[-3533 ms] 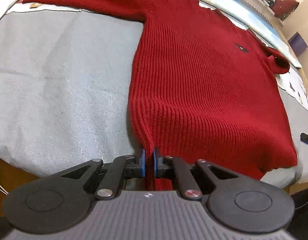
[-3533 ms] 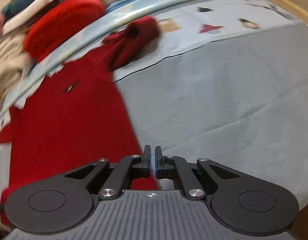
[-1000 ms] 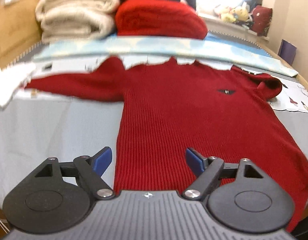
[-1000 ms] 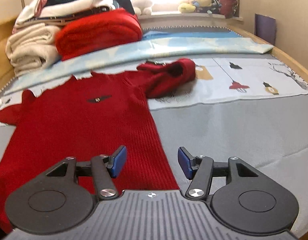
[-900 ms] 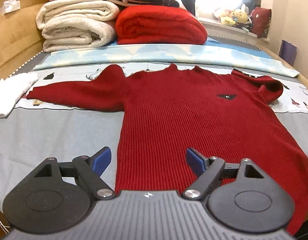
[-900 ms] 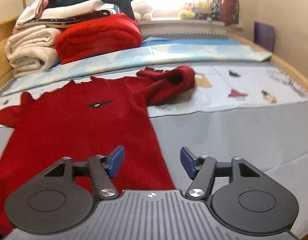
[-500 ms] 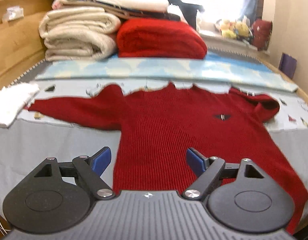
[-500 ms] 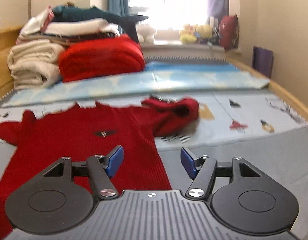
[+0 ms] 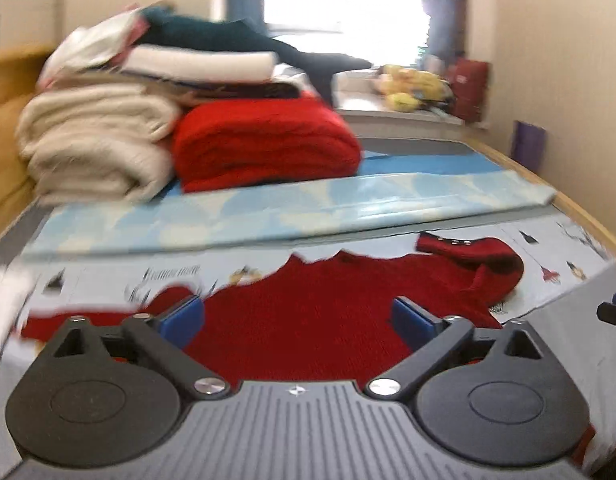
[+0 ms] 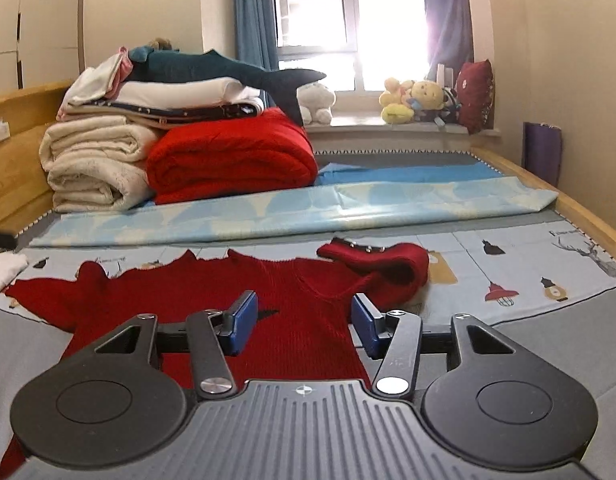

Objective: Fold small clothes

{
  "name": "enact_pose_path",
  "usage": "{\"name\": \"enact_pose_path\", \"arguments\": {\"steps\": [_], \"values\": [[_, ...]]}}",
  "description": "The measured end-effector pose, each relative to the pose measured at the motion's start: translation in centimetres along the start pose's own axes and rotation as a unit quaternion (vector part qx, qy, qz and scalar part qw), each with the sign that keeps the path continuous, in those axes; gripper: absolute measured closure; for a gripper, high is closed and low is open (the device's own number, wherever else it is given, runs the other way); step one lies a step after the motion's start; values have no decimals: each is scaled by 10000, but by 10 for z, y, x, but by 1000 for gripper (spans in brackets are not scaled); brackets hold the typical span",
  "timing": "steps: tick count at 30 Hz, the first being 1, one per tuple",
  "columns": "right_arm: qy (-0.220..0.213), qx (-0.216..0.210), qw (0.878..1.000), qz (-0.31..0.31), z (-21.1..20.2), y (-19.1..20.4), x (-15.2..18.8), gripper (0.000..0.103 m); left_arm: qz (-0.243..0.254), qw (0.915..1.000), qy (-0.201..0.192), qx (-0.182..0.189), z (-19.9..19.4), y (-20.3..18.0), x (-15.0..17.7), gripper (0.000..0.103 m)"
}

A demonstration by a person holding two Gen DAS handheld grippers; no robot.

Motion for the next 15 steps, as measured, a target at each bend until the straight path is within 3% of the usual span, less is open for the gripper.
{"name": "enact_pose_path", "arguments": {"steps": [2,4,7,11,15], "values": [[-28,51,9999,-82,-2,4,-2,36,188,9997,-141,-30,14,-3,-3,2],[-96,148,9995,-261,-4,9,-4,34,12,9996,-266,-119,29,-1,9,2],[48,143,9993,-332,-1,15,-8,31,-234,9985,473,-112,61,2,17,2],[26,182,9977,-648,8,27,-28,31,-57,9992,379,-126,76,1,7,2],[-48,98,9968,-796,33,44,-62,31,-295,9984,434,-209,88,16,4,2]]}}
Point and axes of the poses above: each gripper's, at about its wrist camera, not at the fingertips, and z roughly the way its jaws point, y to its left, x to its underside, the point moved 1 cm from there along z, roughly the way its jaws point, and after that the axes turned 1 degree about -y, right-handed, at the moved point
